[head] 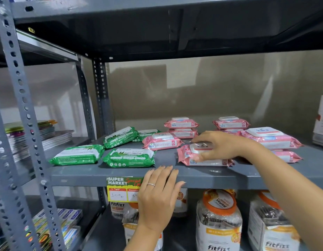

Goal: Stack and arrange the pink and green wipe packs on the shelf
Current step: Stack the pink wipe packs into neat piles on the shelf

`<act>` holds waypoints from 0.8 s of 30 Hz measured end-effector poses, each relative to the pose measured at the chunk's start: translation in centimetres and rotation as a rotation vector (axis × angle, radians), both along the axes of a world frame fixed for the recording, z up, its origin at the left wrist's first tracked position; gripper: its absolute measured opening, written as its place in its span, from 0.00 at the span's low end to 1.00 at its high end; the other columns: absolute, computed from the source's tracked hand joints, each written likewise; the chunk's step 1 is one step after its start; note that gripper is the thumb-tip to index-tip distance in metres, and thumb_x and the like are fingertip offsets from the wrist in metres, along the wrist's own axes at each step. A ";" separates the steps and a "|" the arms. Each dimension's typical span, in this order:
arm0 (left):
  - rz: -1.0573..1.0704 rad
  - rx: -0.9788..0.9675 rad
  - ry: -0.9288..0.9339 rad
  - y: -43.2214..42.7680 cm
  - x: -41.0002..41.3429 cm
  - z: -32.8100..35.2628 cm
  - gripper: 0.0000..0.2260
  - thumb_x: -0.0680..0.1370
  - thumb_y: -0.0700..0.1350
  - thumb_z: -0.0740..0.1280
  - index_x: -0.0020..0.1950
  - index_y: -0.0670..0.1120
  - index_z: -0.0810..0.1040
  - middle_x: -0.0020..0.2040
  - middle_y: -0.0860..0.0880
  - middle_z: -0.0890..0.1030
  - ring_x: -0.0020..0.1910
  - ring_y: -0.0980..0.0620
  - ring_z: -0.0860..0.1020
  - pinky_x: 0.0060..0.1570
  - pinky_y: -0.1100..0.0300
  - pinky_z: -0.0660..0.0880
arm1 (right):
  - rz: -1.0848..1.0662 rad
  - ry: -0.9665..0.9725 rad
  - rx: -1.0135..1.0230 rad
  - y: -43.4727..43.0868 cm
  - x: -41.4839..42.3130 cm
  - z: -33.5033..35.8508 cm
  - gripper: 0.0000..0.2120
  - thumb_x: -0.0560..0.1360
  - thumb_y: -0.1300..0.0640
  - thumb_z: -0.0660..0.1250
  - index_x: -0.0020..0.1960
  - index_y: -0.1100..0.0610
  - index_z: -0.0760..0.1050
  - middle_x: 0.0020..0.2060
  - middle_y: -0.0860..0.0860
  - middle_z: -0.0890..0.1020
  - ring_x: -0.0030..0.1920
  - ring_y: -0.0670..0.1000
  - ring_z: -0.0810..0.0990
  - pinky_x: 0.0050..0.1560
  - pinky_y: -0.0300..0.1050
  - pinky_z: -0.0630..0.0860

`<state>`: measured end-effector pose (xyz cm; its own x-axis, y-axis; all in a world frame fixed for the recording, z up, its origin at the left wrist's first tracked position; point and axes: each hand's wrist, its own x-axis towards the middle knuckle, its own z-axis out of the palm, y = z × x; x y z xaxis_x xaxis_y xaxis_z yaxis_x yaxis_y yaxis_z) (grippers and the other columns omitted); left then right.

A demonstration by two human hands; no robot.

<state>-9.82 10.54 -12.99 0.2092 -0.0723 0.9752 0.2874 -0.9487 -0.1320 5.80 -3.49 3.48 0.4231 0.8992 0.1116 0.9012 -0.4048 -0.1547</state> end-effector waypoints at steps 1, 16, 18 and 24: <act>-0.001 -0.004 -0.001 0.0 0.0 0.0 0.12 0.81 0.51 0.66 0.55 0.44 0.84 0.55 0.48 0.83 0.56 0.49 0.80 0.63 0.51 0.73 | -0.004 0.007 -0.031 -0.1 0.2 0.1 0.37 0.69 0.36 0.68 0.74 0.46 0.62 0.73 0.46 0.66 0.70 0.51 0.67 0.69 0.50 0.67; -0.033 -0.013 -0.013 0.3 0.0 0.2 0.13 0.81 0.52 0.66 0.55 0.45 0.84 0.55 0.49 0.83 0.57 0.50 0.80 0.62 0.51 0.73 | 0.108 0.117 0.157 3.1 -0.6 2.6 0.47 0.61 0.39 0.76 0.74 0.44 0.60 0.70 0.47 0.70 0.69 0.50 0.69 0.69 0.50 0.68; -0.038 0.001 -0.022 0.4 0.1 0.2 0.12 0.80 0.52 0.68 0.54 0.45 0.84 0.55 0.49 0.83 0.56 0.50 0.80 0.59 0.50 0.74 | 0.150 0.089 0.209 5.4 -0.4 3.2 0.37 0.66 0.42 0.75 0.71 0.46 0.66 0.67 0.48 0.74 0.65 0.49 0.74 0.65 0.46 0.70; -0.004 0.034 -0.046 0.3 0.2 0.1 0.13 0.81 0.53 0.66 0.53 0.46 0.85 0.54 0.50 0.84 0.55 0.51 0.81 0.57 0.51 0.76 | 0.143 0.103 -0.057 13.1 1.1 3.8 0.35 0.70 0.41 0.71 0.72 0.51 0.65 0.70 0.52 0.71 0.68 0.54 0.71 0.70 0.52 0.66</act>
<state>-9.65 10.81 -12.84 0.1636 -0.1067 0.9807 0.2899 -0.9450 -0.1512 6.87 9.63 7.25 0.2973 0.9545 0.0210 0.9307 -0.2848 -0.2294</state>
